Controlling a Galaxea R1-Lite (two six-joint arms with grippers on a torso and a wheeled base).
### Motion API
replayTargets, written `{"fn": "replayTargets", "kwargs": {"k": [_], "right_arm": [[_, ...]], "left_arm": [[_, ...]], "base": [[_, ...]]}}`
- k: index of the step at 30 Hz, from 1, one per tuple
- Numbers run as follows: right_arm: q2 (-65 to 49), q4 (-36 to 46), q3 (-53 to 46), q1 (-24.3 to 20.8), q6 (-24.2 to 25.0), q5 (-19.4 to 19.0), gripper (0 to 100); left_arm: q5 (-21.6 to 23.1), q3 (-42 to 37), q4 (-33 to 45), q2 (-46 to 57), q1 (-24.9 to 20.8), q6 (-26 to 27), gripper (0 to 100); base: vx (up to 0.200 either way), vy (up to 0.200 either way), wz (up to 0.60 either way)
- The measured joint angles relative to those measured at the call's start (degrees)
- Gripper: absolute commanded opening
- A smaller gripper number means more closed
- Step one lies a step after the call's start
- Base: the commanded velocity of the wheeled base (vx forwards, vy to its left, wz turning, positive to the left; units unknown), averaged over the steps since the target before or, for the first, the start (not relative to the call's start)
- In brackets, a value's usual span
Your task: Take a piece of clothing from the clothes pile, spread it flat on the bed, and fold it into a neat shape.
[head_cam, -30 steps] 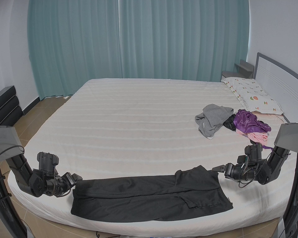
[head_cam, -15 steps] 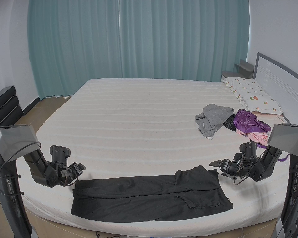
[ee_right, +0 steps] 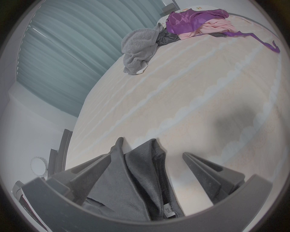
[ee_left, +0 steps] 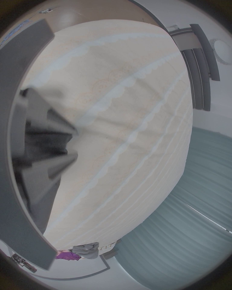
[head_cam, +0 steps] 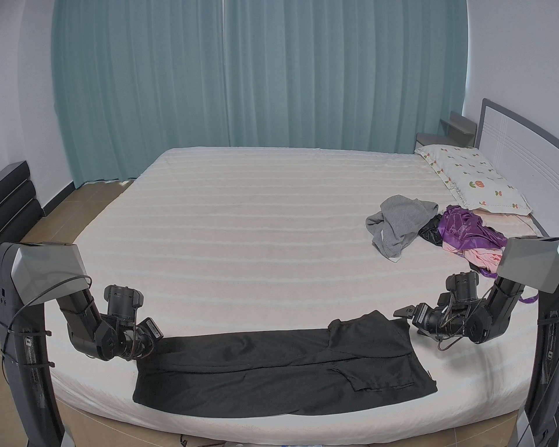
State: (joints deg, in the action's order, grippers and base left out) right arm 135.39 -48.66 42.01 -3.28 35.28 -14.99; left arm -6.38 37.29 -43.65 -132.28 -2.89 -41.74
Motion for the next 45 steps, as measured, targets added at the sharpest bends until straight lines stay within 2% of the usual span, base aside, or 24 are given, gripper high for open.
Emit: {"fn": "replayTargets", "kwargs": {"k": [6, 11, 15, 16, 33, 45], "right_arm": [[1.0, 0.0, 1.7, -0.5, 0.0, 2.5, 100], [2.6, 0.3, 4.5, -2.2, -0.1, 5.1, 100], [3.4, 0.8, 5.6, -2.8, -0.4, 5.4, 100], [3.5, 0.7, 5.7, -2.9, -0.4, 5.4, 0], [4.5, 0.5, 6.9, -3.0, 0.0, 7.3, 0], [4.1, 0.0, 6.9, -1.0, 0.4, 10.5, 0]], "left_arm": [[-0.2, -0.4, 0.0, 1.0, 0.1, -4.4, 0], [-0.5, -0.5, -0.1, 2.1, 0.6, -5.0, 0], [-0.6, -0.5, -0.1, 2.8, 1.0, -5.0, 0], [-0.6, -0.5, -0.1, 2.9, 1.0, -5.0, 0], [-0.5, 1.6, -0.1, 3.0, 1.1, -5.0, 0], [-0.5, 8.7, 0.4, 0.0, 1.0, -4.6, 0]], "base": [[0.0, 0.0, 0.0], [0.0, 0.0, 0.0], [0.0, 0.0, 0.0], [0.0, 0.0, 0.0], [0.0, 0.0, 0.0], [0.0, 0.0, 0.0]]}}
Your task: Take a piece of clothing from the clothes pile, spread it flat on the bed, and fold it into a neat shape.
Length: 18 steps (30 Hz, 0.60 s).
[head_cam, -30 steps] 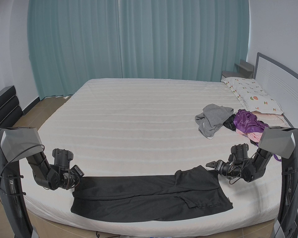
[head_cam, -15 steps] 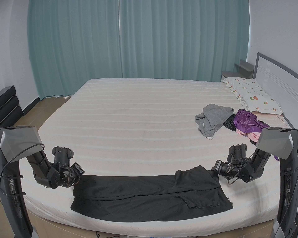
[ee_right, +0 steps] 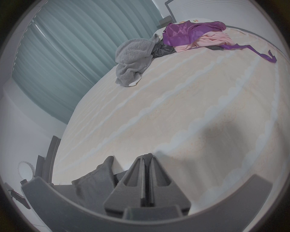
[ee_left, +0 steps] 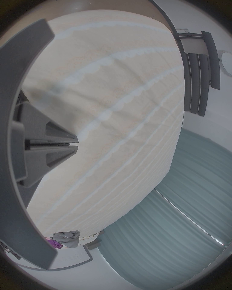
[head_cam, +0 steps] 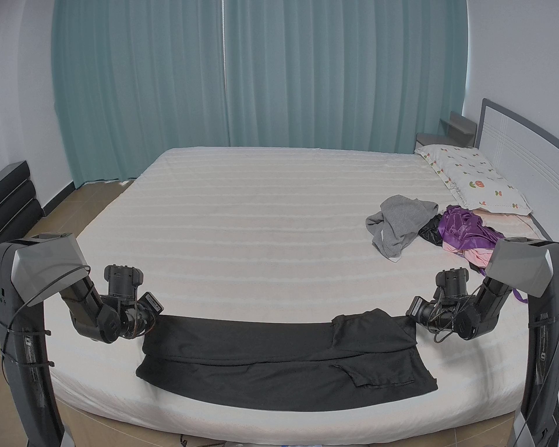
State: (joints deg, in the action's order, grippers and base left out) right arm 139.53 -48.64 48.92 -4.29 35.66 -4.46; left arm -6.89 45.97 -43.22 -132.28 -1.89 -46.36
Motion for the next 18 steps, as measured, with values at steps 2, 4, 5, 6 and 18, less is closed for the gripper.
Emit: {"fn": "replayTargets", "kwargs": {"k": [2, 4, 5, 6, 18], "right_arm": [[0.0, 0.0, -0.1, 0.1, 0.0, 1.1, 0], [0.0, 0.0, -0.2, 0.3, 0.1, 1.8, 0], [0.0, -0.1, -0.2, 0.3, 0.1, 2.0, 0], [0.0, -0.1, -0.4, 0.4, 0.2, 2.1, 0], [-1.0, -1.1, -1.7, 0.1, 3.7, 2.0, 100]], "left_arm": [[0.0, 1.7, 0.3, -0.7, -0.1, 0.1, 0], [0.1, 3.4, 0.9, -1.4, -0.1, 0.3, 0], [0.1, 4.4, 1.3, -1.9, -0.1, 0.4, 0], [0.1, 5.1, 1.4, -2.3, -0.2, 0.4, 0], [0.4, 9.2, 1.8, -5.6, -0.2, 0.8, 100]], "base": [[0.0, 0.0, 0.0], [0.0, 0.0, 0.0], [0.0, 0.0, 0.0], [0.0, 0.0, 0.0], [0.0, 0.0, 0.0]]}}
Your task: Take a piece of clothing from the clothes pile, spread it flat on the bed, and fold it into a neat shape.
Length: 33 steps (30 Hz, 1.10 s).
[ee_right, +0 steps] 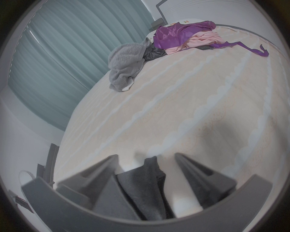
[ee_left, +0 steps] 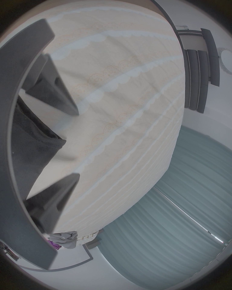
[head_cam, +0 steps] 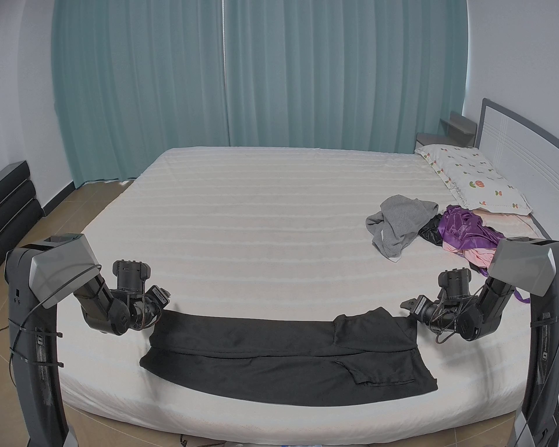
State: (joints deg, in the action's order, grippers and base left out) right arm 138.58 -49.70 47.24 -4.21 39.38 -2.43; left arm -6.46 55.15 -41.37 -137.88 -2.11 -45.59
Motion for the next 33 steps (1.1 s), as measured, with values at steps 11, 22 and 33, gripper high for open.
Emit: {"fn": "replayTargets", "kwargs": {"k": [11, 22, 33], "right_arm": [[-8.7, -0.9, -8.6, 0.0, 7.0, -6.8, 100], [-13.2, -10.7, -20.9, -2.0, 9.7, -8.9, 100], [-12.8, -11.5, -22.6, -3.4, 9.8, -9.0, 100]], "left_arm": [[1.6, -10.1, -0.2, 4.7, 0.3, -0.9, 100], [2.9, -22.5, -5.5, 12.0, -1.2, -4.3, 100], [3.0, -24.5, -8.0, 13.5, -3.6, -5.2, 100]], "base": [[0.0, 0.0, 0.0], [0.0, 0.0, 0.0], [0.0, 0.0, 0.0]]}}
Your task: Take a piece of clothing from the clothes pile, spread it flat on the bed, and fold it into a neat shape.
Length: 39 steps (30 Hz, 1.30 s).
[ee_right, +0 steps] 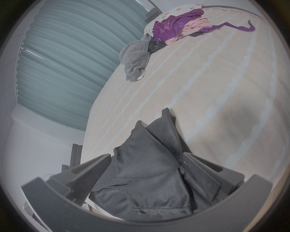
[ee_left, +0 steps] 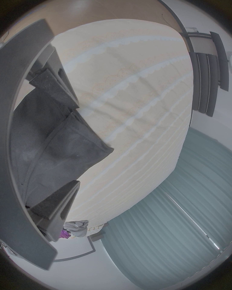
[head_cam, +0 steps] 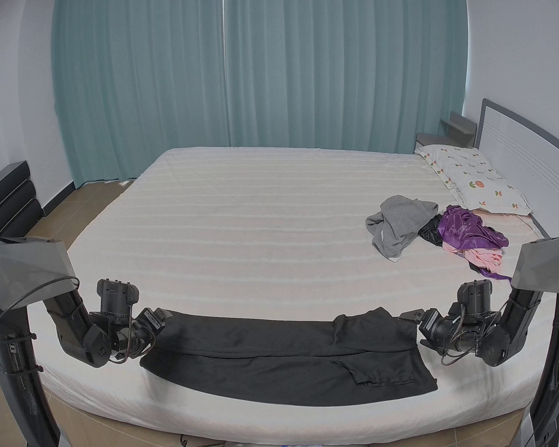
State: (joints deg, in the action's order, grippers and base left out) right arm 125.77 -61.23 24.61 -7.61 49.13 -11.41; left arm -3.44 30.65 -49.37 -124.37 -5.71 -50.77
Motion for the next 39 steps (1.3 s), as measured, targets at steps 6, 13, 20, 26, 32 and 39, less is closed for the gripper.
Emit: {"fn": "replayTargets", "kwargs": {"k": [6, 13, 20, 26, 32, 39], "right_arm": [[0.1, 0.0, -0.3, -0.3, -0.1, 0.0, 100], [-0.2, -0.1, -0.6, -0.3, -0.1, 0.0, 100], [-0.3, -0.1, -0.7, -0.4, -0.1, -0.1, 100], [-0.2, -0.1, -0.7, -0.4, -0.1, 0.0, 100], [-0.4, -0.1, -1.1, -0.4, -0.1, 0.0, 100], [-0.4, -0.2, -1.3, -0.4, -0.1, 0.0, 100]], "left_arm": [[0.0, -0.7, -1.0, -0.8, -0.9, 0.2, 100], [-0.2, -1.0, -2.6, -2.0, -1.6, 0.2, 100], [-0.5, -1.5, -3.0, -3.3, -2.3, 0.0, 100], [-0.5, -1.6, -3.0, -3.5, -2.3, 0.1, 100], [-0.6, -1.2, -3.0, -3.6, -2.2, 0.1, 100], [-0.6, -1.6, -4.5, -3.6, -2.2, 0.2, 100]], "base": [[0.0, 0.0, 0.0], [0.0, 0.0, 0.0], [0.0, 0.0, 0.0], [0.0, 0.0, 0.0], [0.0, 0.0, 0.0], [0.0, 0.0, 0.0]]}}
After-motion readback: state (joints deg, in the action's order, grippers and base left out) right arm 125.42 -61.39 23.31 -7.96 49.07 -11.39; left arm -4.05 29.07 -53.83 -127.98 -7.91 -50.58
